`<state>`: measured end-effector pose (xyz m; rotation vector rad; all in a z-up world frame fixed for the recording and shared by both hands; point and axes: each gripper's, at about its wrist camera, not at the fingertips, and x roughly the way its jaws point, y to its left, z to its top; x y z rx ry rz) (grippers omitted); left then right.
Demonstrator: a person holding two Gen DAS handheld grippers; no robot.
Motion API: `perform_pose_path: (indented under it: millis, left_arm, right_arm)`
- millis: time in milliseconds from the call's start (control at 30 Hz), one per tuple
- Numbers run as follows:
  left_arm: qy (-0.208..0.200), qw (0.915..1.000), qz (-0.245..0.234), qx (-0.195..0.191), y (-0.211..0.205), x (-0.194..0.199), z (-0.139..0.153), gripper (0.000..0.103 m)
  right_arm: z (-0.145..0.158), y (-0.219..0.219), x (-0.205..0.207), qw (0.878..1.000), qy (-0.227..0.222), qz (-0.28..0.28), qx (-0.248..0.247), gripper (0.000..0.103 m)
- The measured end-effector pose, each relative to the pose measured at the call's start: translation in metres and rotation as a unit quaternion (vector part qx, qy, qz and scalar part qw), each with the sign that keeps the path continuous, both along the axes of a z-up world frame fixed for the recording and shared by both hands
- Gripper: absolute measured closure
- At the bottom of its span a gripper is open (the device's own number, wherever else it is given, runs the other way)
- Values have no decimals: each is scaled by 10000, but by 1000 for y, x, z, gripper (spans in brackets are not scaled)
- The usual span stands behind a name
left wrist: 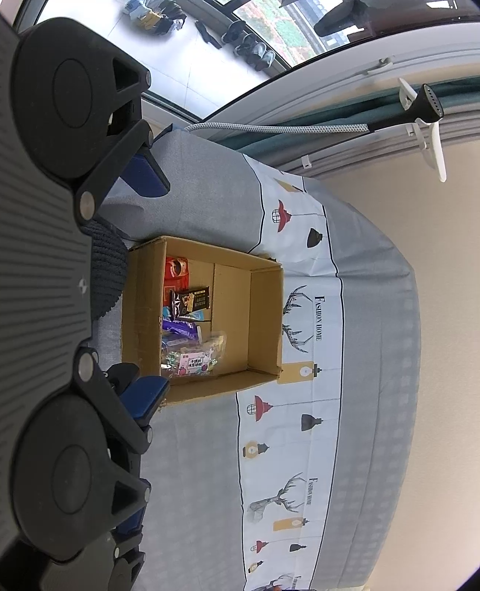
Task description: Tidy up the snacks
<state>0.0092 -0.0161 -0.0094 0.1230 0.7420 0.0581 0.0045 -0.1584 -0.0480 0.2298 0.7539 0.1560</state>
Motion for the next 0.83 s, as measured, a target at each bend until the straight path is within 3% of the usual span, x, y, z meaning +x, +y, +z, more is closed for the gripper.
perform_pose_path:
  millis: [833]
  left_arm:
    - [139, 9997, 63, 208, -14, 15, -16, 0]
  right_arm:
    - [-14, -5, 10, 10000, 49, -18, -20, 1]
